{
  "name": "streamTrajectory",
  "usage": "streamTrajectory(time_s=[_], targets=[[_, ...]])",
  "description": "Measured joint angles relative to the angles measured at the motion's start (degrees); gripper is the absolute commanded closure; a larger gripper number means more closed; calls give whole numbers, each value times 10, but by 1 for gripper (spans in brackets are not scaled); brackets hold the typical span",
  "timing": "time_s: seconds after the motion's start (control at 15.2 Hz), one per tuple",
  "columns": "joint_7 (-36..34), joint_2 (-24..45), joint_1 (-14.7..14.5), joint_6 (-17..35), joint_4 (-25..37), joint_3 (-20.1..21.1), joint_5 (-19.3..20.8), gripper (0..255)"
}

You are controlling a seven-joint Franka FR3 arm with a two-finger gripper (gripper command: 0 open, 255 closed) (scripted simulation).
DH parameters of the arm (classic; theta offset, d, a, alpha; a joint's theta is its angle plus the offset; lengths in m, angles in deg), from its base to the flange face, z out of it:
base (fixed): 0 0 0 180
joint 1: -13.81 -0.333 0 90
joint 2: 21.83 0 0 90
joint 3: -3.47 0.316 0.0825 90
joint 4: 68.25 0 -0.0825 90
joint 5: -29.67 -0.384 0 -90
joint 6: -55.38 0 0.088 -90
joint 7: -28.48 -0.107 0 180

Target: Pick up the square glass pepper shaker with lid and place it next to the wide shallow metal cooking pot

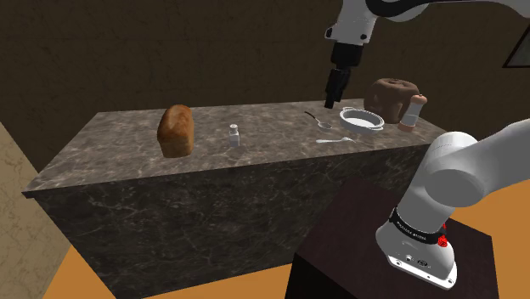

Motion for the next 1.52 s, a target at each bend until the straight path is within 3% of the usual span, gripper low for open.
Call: streamTrajectory(time_s=[0.2,0.73,1.52], targets=[[-2,27,-1,19,7,4,0,0],[-22,199,-6,115,81,29,5,0],[-62,481,-13,178,294,51,44,0]])
